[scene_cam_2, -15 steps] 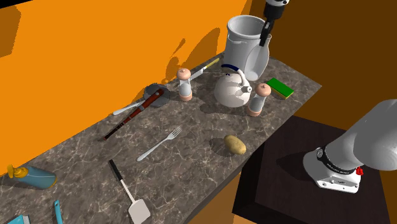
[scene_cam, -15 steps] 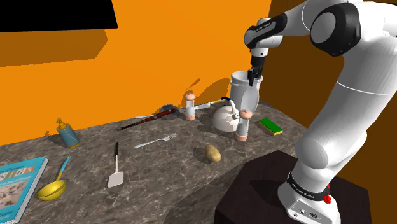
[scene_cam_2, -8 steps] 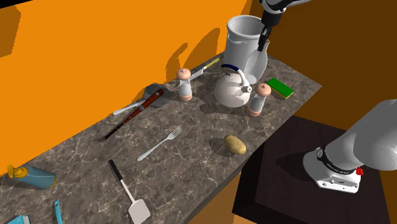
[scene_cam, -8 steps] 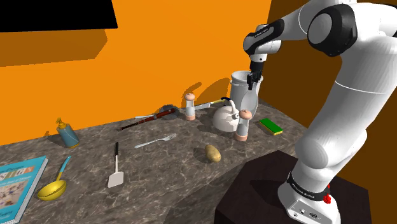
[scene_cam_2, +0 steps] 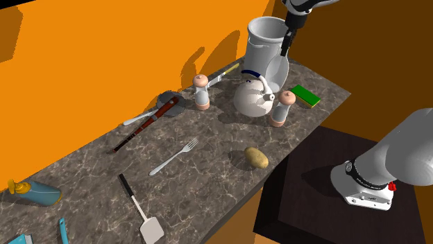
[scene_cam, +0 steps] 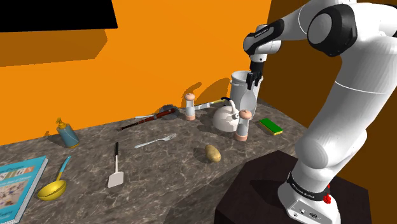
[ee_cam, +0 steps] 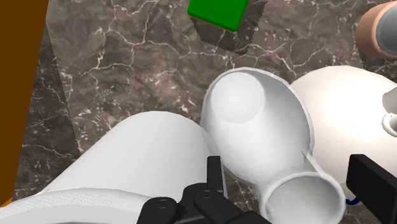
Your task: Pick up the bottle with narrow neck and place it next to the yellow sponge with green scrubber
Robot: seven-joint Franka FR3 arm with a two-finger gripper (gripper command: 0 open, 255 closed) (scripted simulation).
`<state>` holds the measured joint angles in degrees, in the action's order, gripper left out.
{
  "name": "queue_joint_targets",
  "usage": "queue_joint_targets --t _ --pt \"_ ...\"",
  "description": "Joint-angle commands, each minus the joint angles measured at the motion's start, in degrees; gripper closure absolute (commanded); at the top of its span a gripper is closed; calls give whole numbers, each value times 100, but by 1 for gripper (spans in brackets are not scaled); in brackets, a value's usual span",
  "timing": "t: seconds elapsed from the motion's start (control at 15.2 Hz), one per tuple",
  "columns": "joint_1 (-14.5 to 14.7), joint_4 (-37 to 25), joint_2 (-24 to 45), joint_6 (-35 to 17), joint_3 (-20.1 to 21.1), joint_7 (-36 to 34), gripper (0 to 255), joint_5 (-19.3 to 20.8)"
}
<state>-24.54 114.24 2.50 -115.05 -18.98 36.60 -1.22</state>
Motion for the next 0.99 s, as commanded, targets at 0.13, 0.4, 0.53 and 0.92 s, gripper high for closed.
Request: queue_joint_targets --t 0.13,0.4,0.53,0.92 --pt "0 0 0 0 0 0 0 0" --pt "6 -438 -130 560 2 -35 0 49" --pt "7 -565 -153 708 2 -41 0 58" --pt "7 -565 -153 708 2 -41 0 58"
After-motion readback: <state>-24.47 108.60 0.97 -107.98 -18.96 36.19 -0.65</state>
